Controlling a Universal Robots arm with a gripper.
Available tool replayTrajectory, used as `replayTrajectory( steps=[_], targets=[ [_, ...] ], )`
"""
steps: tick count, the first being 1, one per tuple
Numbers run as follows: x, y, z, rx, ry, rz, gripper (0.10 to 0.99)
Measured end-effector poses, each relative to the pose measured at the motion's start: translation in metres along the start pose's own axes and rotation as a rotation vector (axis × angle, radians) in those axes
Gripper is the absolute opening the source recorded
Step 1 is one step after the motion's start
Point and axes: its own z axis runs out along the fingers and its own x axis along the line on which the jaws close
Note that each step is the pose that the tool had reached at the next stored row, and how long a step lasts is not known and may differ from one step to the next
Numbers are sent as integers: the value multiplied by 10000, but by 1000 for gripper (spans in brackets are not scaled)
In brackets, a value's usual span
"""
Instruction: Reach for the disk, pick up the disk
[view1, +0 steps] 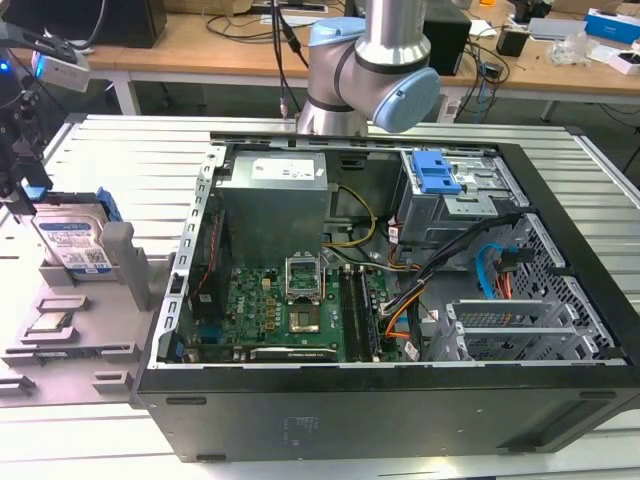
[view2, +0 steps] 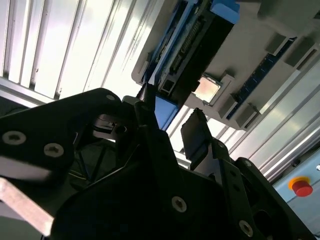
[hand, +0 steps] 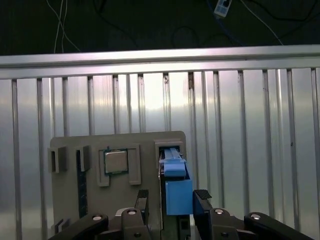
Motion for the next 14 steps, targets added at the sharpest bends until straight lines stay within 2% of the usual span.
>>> replayTrajectory(
  steps=[2,3,4,8,10,14],
  targets=[
    [0,2,-42,1,0,-3,482],
    [1,4,-90,0,1,-20,482],
    [0,4,-90,2,1,-136,482],
    [-17,3,-70,-1,8,-625,482],
    [-37,3,-54,0,-18,-659,482],
    [-51,0,38,-1,-39,-676,482]
  ],
)
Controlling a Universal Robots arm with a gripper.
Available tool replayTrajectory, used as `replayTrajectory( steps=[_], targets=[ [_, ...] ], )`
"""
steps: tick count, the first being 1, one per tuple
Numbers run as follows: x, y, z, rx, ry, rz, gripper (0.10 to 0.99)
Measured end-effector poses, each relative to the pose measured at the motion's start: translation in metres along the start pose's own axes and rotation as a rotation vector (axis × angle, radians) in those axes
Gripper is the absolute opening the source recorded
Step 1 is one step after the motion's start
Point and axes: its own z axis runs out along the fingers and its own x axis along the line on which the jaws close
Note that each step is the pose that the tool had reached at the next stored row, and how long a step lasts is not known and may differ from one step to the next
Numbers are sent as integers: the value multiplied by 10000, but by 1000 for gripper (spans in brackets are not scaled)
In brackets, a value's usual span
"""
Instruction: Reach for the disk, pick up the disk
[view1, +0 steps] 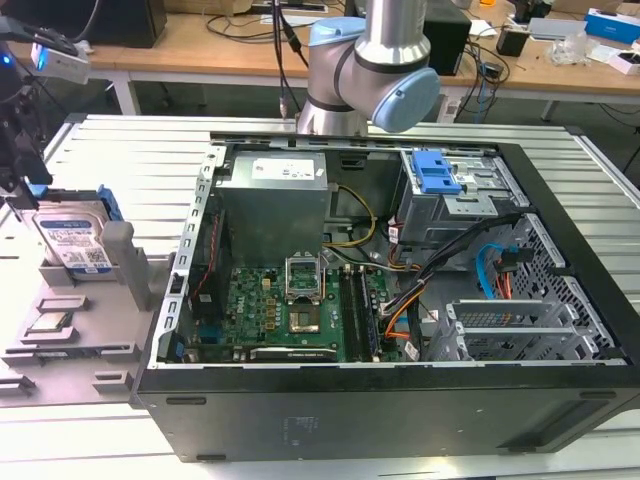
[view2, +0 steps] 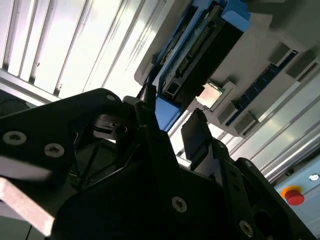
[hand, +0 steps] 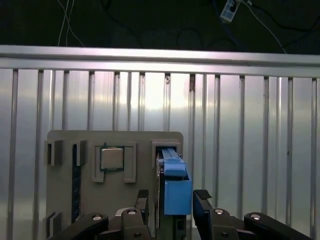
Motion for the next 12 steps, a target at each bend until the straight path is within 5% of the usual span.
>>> replayTrajectory(
  steps=[12],
  targets=[
    [1,-11,276,-1,1,-1,482]
  ],
)
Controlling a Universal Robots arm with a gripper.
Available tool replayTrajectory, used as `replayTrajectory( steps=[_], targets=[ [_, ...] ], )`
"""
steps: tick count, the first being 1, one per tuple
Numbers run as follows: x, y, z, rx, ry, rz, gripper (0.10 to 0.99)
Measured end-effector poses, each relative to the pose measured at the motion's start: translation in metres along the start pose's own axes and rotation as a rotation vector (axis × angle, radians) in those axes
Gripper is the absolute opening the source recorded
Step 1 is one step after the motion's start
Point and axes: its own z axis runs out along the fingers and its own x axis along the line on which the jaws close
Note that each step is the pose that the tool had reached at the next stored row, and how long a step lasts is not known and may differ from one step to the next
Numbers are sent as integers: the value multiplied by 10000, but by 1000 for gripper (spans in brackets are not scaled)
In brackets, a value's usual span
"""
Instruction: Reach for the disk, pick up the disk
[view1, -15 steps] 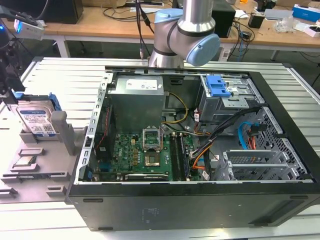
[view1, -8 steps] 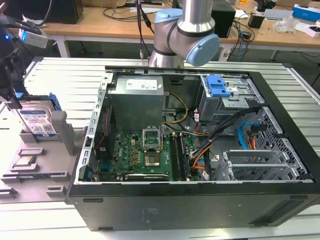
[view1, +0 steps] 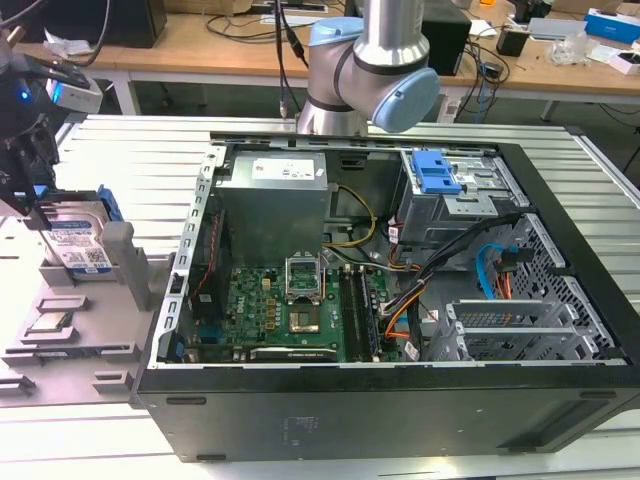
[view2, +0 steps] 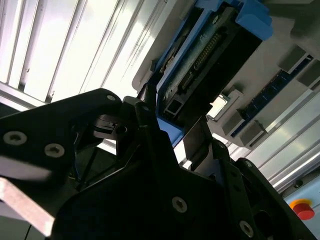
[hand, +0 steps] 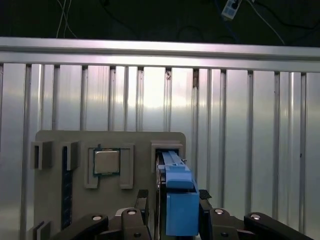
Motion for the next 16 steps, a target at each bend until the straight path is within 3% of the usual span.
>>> replayTrajectory(
  steps=[12,13,14,16],
  targets=[
    [0,-1,34,-1,0,0,482],
    [0,-1,35,0,1,1,467],
    [0,-1,35,0,0,1,369],
    [0,-1,36,-1,0,0,365]
  ],
)
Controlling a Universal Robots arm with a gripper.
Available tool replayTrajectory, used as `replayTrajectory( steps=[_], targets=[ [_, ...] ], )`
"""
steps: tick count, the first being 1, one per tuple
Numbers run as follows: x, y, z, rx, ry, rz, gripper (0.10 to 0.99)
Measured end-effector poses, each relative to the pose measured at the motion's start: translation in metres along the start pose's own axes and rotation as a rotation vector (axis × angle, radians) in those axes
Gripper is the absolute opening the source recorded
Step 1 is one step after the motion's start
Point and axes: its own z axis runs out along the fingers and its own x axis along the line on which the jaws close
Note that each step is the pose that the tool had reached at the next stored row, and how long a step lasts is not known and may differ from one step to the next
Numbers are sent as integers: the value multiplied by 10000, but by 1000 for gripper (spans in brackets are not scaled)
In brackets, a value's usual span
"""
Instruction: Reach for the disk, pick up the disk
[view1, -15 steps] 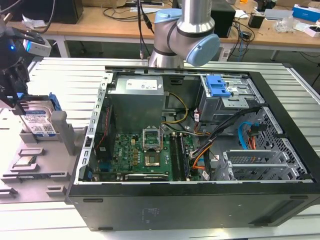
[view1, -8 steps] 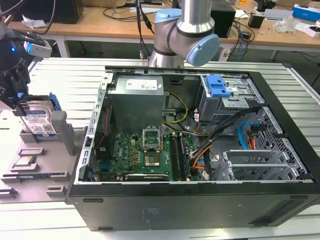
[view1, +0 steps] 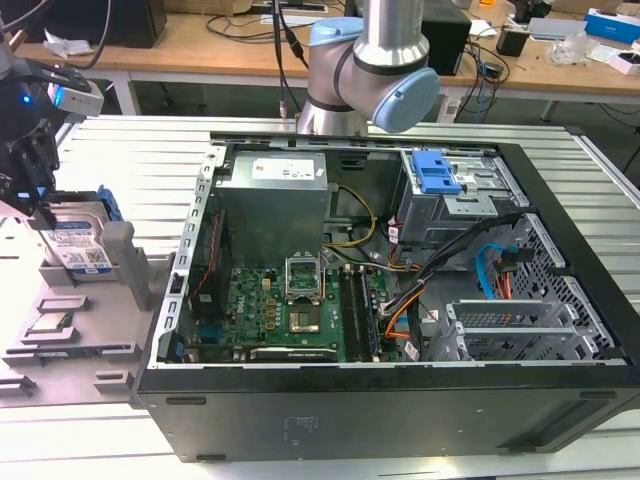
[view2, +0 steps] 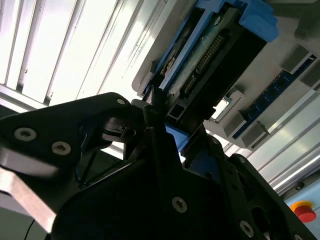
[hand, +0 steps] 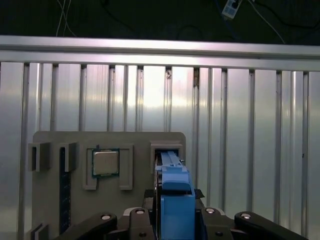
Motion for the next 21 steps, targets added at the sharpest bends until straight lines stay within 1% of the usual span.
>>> replayTrajectory(
  steps=[21],
  targets=[
    [0,-1,8,0,0,0,365]
  ],
)
